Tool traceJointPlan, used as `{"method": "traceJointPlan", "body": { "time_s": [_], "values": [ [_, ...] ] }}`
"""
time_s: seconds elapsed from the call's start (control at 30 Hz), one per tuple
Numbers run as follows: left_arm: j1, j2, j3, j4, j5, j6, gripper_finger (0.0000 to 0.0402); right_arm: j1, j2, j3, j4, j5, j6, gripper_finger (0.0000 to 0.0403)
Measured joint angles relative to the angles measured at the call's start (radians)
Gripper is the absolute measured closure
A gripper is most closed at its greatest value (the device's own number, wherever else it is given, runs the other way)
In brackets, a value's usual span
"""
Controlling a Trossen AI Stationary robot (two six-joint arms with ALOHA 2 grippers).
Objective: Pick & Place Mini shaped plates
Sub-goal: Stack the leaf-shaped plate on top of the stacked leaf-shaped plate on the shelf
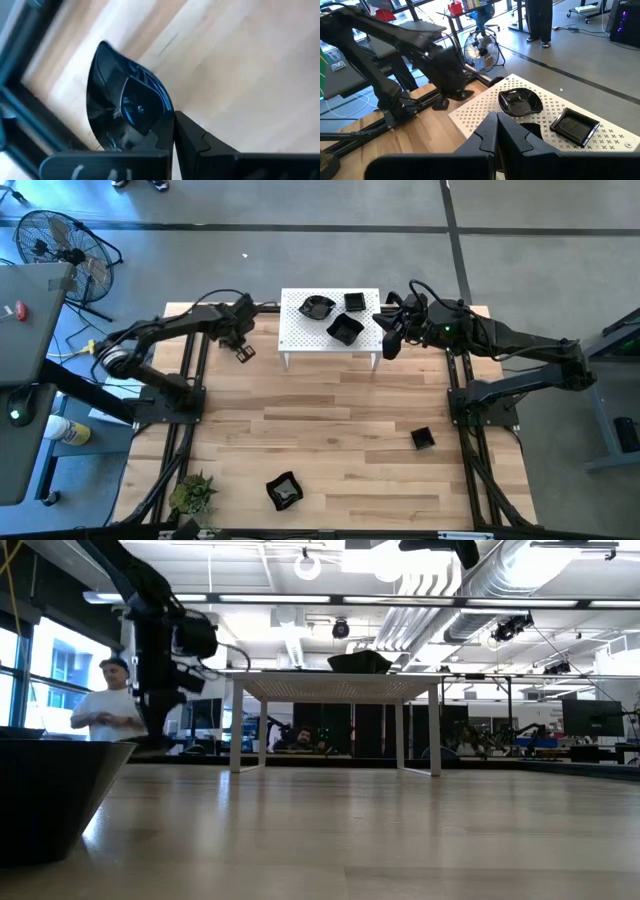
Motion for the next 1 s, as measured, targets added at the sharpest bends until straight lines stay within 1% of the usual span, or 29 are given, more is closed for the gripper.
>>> {"method": "traceJointPlan", "body": {
  "time_s": [0.13, 0.3, 0.43, 0.6, 0.73, 0.87, 1.0],
  "values": [
    [0.0, -0.124, 0.044, -0.082, 0.009, 0.017, 0.04, 0.0, 0.0, 0.0, 0.0, 0.0, -0.001, 0.0402],
    [-0.003, -0.299, 0.123, -0.115, 0.065, 0.118, 0.0401, 0.0, 0.0, 0.0, 0.0, 0.0, -0.004, 0.0402],
    [-0.034, -0.366, 0.232, -0.133, 0.084, 0.146, 0.0401, 0.0, 0.0, 0.0, 0.0, 0.0, -0.004, 0.0402],
    [-0.093, -0.337, 0.447, -0.176, 0.084, 0.168, 0.0401, 0.0, 0.0, 0.0, 0.0, 0.0, -0.008, 0.0402],
    [-0.164, -0.245, 0.611, -0.174, 0.082, 0.22, 0.0401, 0.0, 0.0, 0.0, 0.0, 0.0, -0.019, 0.0402],
    [-0.219, -0.135, 0.724, -0.189, 0.075, 0.3, 0.0401, 0.0, 0.0, 0.0, 0.0, 0.0, -0.019, 0.0402],
    [-0.267, -0.053, 0.796, -0.186, 0.051, 0.379, 0.0401, 0.0, 0.0, 0.0, 0.001, 0.0, -0.023, 0.0402]
  ]
}}
